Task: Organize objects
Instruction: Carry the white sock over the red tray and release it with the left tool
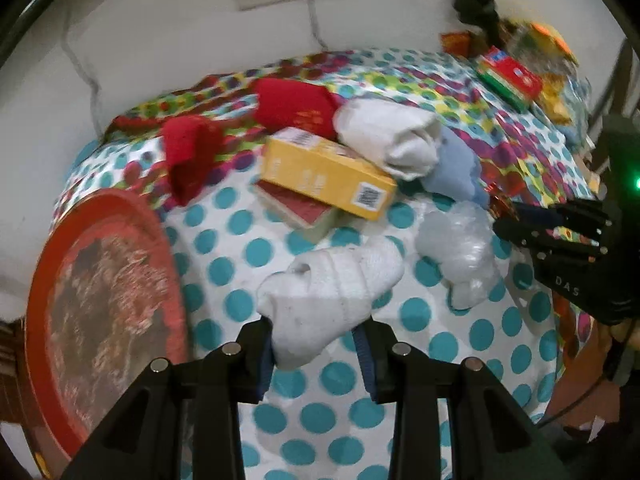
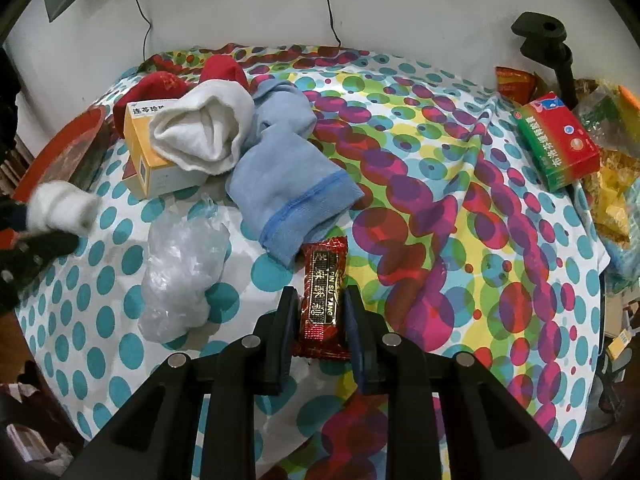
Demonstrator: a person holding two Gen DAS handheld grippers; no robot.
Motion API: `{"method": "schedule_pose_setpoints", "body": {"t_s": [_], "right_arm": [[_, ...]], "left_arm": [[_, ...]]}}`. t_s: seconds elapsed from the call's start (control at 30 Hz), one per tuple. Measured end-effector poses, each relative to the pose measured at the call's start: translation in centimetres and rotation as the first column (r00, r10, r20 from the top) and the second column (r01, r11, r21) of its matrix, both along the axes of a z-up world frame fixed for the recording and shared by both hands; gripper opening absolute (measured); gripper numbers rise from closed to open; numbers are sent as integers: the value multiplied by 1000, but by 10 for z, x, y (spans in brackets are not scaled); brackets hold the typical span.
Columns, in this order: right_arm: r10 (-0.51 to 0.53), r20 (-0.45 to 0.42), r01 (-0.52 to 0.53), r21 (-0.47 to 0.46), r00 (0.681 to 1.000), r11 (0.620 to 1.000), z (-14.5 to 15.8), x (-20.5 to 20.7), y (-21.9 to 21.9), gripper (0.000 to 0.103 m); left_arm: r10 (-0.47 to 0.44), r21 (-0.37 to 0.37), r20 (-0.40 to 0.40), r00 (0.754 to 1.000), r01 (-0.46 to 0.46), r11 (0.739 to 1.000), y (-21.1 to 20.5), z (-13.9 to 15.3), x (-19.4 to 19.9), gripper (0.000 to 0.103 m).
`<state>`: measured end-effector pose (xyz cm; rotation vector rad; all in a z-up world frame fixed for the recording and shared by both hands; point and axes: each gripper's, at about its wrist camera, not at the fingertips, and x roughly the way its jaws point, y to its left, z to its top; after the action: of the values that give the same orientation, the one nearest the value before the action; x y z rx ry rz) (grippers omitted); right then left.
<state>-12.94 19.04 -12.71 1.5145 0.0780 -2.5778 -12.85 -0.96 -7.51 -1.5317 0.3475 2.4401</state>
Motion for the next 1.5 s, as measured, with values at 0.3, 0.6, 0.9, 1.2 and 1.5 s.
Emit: {"method": "schedule_pose_setpoints", "body": {"t_s": [0.3, 0.6, 0.9, 1.2, 1.5], "right_arm": [[-2, -1, 2, 6, 1000, 1000, 0, 0, -1, 23], [-11, -1, 11, 21, 1000, 1000, 0, -1, 0, 23], [-17, 0, 17, 32, 1000, 999, 0, 0, -4, 23], [-19, 2, 19, 34, 1000, 999, -1, 0, -5, 23], [-38, 4, 38, 38, 999, 999, -2, 3, -3, 26]], "left_arm": [[182, 27, 0, 983, -182, 983, -82, 19, -3, 35], [411, -9, -5, 912, -411, 912, -197, 22, -19, 35], [578, -19, 42, 815, -578, 816, -295, -2, -33, 35], [621, -32, 68, 781, -621, 783, -338, -19, -46, 35], [625, -34, 66, 778, -624, 780, -349, -28, -57, 37]]}}
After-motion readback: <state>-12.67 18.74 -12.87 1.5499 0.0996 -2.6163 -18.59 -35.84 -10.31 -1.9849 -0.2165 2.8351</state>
